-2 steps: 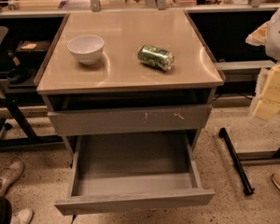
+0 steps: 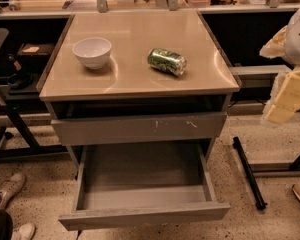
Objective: Close middle drawer
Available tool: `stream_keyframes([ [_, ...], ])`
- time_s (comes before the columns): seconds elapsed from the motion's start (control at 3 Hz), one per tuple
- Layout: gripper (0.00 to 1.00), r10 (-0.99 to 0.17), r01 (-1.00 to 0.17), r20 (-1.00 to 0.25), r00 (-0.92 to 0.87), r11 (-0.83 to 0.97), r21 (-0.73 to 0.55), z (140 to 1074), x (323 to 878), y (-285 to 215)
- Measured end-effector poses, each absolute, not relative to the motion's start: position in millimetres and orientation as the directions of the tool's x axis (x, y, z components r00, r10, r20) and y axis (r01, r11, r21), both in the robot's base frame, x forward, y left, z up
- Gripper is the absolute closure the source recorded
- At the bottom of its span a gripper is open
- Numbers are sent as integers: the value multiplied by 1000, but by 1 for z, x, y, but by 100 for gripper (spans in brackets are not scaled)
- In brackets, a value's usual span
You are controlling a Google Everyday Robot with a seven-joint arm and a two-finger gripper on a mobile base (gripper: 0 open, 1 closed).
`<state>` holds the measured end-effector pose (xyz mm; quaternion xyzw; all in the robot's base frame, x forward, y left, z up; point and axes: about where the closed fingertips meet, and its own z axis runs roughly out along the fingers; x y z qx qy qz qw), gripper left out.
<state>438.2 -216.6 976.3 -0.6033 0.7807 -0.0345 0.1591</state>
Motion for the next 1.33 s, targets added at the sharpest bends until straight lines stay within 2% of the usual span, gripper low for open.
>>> stream_keyframes([
  [1.0, 88, -953, -931, -207, -221, 270, -246, 976, 438, -217],
  [1.33, 100, -954, -925, -197, -227, 275, -263, 978, 437, -218],
])
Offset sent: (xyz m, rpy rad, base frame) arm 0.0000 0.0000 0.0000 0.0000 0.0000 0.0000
